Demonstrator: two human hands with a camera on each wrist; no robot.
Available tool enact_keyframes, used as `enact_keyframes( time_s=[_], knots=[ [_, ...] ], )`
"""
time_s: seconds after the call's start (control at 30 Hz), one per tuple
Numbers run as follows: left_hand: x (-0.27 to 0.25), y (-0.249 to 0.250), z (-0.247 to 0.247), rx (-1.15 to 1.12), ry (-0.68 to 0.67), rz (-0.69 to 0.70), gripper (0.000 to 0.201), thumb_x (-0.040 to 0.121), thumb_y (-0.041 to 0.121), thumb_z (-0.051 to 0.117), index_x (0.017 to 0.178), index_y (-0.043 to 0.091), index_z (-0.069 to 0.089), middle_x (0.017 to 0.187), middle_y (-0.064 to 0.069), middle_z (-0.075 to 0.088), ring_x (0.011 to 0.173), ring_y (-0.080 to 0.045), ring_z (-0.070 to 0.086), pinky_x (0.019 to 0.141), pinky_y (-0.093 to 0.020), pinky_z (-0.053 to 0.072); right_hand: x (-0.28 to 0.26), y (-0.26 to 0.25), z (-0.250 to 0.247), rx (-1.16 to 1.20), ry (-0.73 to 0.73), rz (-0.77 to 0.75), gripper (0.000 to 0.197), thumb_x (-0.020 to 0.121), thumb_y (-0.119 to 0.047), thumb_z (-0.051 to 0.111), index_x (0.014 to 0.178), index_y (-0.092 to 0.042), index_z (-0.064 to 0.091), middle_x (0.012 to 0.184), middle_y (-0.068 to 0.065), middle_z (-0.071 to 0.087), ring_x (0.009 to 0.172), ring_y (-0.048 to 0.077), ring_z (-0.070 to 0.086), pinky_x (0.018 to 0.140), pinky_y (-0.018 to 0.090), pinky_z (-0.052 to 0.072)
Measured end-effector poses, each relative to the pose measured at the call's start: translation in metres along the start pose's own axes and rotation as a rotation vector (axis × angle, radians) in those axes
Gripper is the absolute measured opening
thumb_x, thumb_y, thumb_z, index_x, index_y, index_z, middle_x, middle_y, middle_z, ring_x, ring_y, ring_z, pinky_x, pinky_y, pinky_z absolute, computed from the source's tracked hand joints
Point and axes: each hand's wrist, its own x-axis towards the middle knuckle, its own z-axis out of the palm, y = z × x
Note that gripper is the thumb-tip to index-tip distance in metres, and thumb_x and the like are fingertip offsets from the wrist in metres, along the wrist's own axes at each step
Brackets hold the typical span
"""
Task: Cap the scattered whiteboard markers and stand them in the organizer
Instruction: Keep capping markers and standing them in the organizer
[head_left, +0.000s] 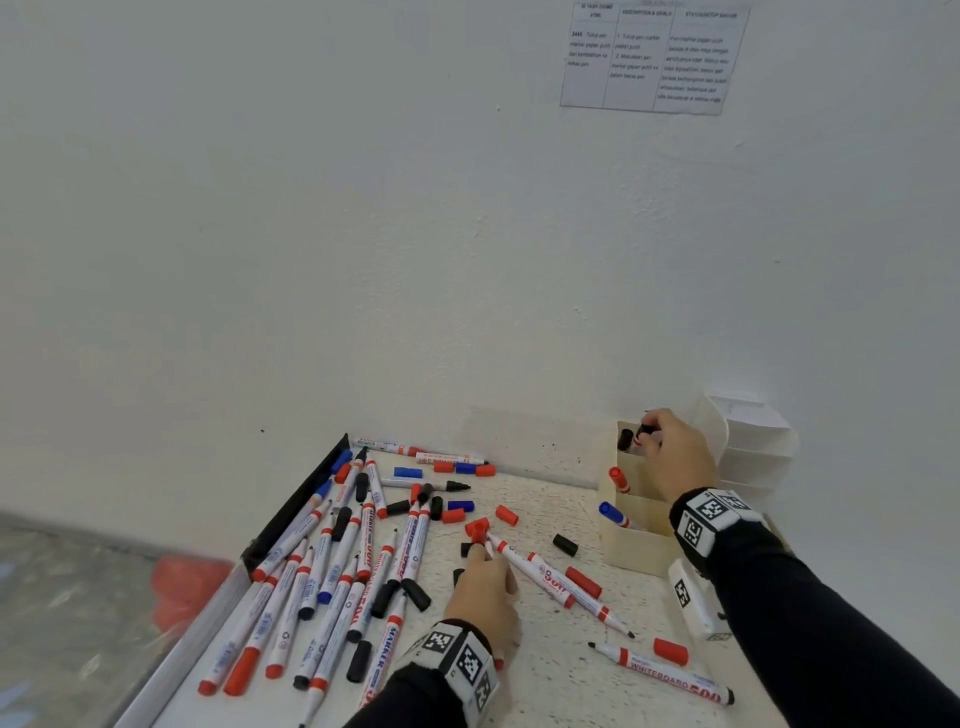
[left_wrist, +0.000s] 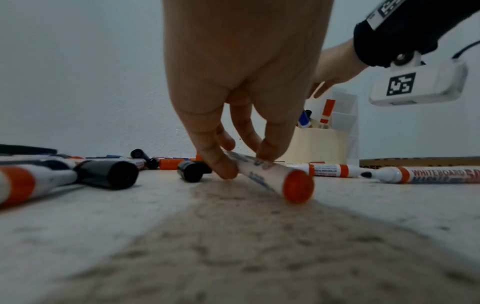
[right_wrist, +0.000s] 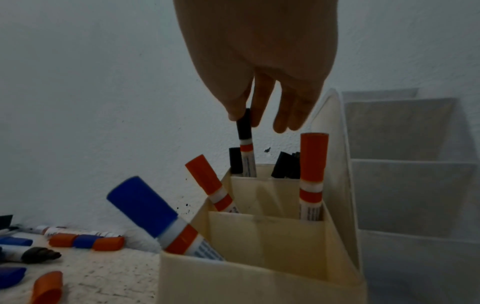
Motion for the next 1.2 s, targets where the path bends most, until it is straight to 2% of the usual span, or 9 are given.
enact_keyframes(
  time_s=[0.17, 0.3, 0.4, 0.53, 0.63, 0.73, 0.93, 1.13, 1.2],
  knots=[
    [-0.002, -0.011, -0.005, -0.121, 0.092, 0.026, 0.024, 0.087, 0.002, 0.053, 0.098, 0.022, 0.047, 0.125, 0.003, 0.035, 0.08, 0.001, 0.043, 0.063, -0.005, 0.034, 0.0, 0.007, 0.013, -0.265, -0.228, 0.065, 0.03, 0.095, -0.029, 0.036, 0.116, -0.018, 0.055, 0.106, 0.011, 0.062, 0.099, 0.031, 0.053, 0.091, 0.043, 0.044],
    [-0.001, -0.013, -0.016, -0.236, 0.158, -0.02, 0.016, 0.092, 0.017, 0.052, 0.107, 0.02, 0.051, 0.114, 0.002, 0.047, 0.082, -0.001, 0.047, 0.068, -0.01, 0.038, -0.01, -0.009, 0.01, -0.333, -0.162, 0.008, 0.032, 0.096, -0.027, 0.036, 0.116, -0.015, 0.057, 0.122, 0.008, 0.053, 0.111, 0.029, 0.047, 0.097, 0.04, 0.036],
    [-0.002, -0.019, -0.026, -0.252, 0.205, -0.067, 0.02, 0.087, 0.017, 0.057, 0.106, 0.021, 0.05, 0.105, 0.001, 0.053, 0.088, -0.007, 0.052, 0.08, -0.02, 0.048, -0.029, -0.037, 0.012, -0.172, -0.062, -0.124, 0.023, 0.094, -0.02, 0.041, 0.102, -0.011, 0.06, 0.107, 0.005, 0.057, 0.099, 0.021, 0.052, 0.086, 0.031, 0.041],
    [-0.007, -0.032, -0.045, -0.243, 0.219, -0.111, 0.037, 0.091, 0.011, 0.052, 0.126, 0.02, 0.045, 0.11, 0.001, 0.055, 0.084, -0.004, 0.05, 0.076, -0.014, 0.044, -0.067, -0.073, 0.036, 0.044, -0.436, -0.13, 0.019, 0.095, -0.021, 0.045, 0.105, -0.014, 0.06, 0.082, -0.005, 0.057, 0.063, 0.004, 0.05, 0.061, 0.015, 0.042],
    [-0.015, -0.041, -0.058, -0.186, 0.228, -0.12, 0.036, 0.094, 0.019, 0.047, 0.13, 0.02, 0.046, 0.115, 0.0, 0.058, 0.09, -0.007, 0.055, 0.084, -0.021, 0.047, -0.1, -0.094, 0.059, 0.072, -0.711, -0.151, 0.023, 0.092, -0.026, 0.051, 0.114, -0.022, 0.059, 0.089, -0.011, 0.056, 0.079, 0.007, 0.055, 0.072, 0.014, 0.043],
    [-0.023, -0.048, -0.066, -0.159, 0.256, -0.133, 0.034, 0.096, 0.02, 0.043, 0.13, 0.02, 0.046, 0.12, -0.004, 0.058, 0.088, -0.009, 0.057, 0.079, -0.02, 0.046, -0.128, -0.108, 0.08, -0.036, -0.844, -0.159, 0.039, 0.089, -0.034, 0.055, 0.126, -0.023, 0.051, 0.117, -0.004, 0.056, 0.098, 0.01, 0.053, 0.083, 0.019, 0.043],
    [-0.034, -0.06, -0.068, -0.095, 0.235, -0.085, 0.035, 0.092, 0.018, 0.053, 0.126, 0.023, 0.049, 0.125, 0.0, 0.052, 0.114, -0.011, 0.049, 0.101, -0.023, 0.04, -0.147, -0.111, 0.09, -0.189, -0.833, -0.135, 0.017, 0.088, -0.027, 0.054, 0.104, -0.023, 0.052, 0.106, -0.001, 0.057, 0.095, 0.014, 0.058, 0.083, 0.025, 0.049],
    [-0.038, -0.061, -0.064, -0.082, 0.203, -0.087, 0.031, 0.093, 0.019, 0.052, 0.123, 0.025, 0.05, 0.123, 0.003, 0.055, 0.108, -0.009, 0.052, 0.095, -0.022, 0.042, -0.147, -0.099, 0.082, -0.089, -0.809, -0.112, 0.03, 0.088, -0.017, 0.053, 0.117, -0.025, 0.05, 0.114, -0.001, 0.052, 0.095, 0.012, 0.052, 0.085, 0.024, 0.047],
    [-0.038, -0.06, -0.062, -0.073, 0.188, -0.083, 0.029, 0.094, 0.021, 0.05, 0.122, 0.025, 0.051, 0.118, 0.004, 0.058, 0.099, -0.007, 0.053, 0.092, -0.022, 0.043, -0.146, -0.096, 0.08, -0.024, -0.726, -0.095, 0.019, 0.089, -0.017, 0.051, 0.107, -0.021, 0.055, 0.111, 0.001, 0.05, 0.095, 0.014, 0.053, 0.086, 0.024, 0.047]
  ],
)
